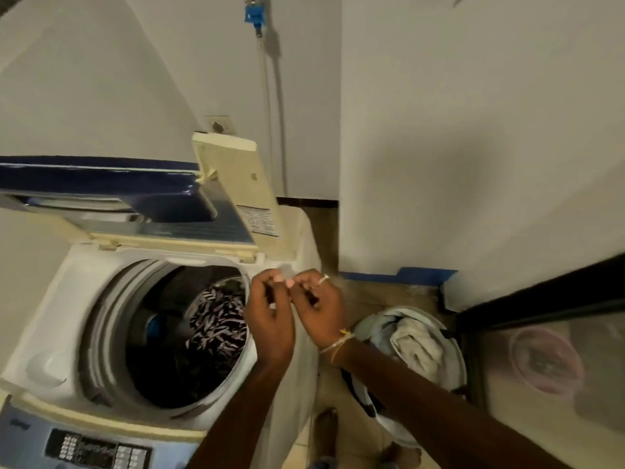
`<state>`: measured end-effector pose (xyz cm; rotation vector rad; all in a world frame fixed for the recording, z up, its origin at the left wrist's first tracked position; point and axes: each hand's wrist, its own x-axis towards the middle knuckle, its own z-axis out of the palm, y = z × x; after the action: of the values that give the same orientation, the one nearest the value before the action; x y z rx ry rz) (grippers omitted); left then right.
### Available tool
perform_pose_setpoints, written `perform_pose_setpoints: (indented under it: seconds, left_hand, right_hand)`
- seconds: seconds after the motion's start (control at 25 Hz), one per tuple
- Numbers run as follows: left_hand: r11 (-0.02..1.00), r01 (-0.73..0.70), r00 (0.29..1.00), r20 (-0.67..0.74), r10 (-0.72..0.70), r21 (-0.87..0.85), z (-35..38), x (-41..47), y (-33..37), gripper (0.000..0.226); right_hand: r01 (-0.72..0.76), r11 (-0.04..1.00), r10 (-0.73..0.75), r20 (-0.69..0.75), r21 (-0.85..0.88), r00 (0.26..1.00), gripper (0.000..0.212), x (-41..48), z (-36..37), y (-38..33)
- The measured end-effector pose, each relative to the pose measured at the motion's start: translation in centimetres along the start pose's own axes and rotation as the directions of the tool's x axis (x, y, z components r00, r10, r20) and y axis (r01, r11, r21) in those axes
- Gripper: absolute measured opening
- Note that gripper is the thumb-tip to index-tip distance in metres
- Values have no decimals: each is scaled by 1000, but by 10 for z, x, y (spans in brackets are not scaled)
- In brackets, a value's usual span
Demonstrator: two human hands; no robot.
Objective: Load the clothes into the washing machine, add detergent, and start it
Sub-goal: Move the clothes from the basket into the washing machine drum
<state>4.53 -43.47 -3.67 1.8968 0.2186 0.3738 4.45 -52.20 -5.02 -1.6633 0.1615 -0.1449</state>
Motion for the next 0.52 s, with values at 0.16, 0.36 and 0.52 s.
perform_pose_setpoints:
  seconds: [0.16,0.36,0.52]
  left_hand:
    - [999,-26,941,339,15,29,87,-54,-6,10]
    - [950,151,726,621,-295,275,179,-117,-90,11]
    - [905,109,611,690,-388,412,233,-156,-175,15]
  right_hand:
    - [-139,970,100,-196,-197,975,22,-18,-90,69]
    - [-442,818,354,-285,-368,891,21,-59,-175,200]
    - [-557,655,505,-252,-511,825,15,-74,-220,317]
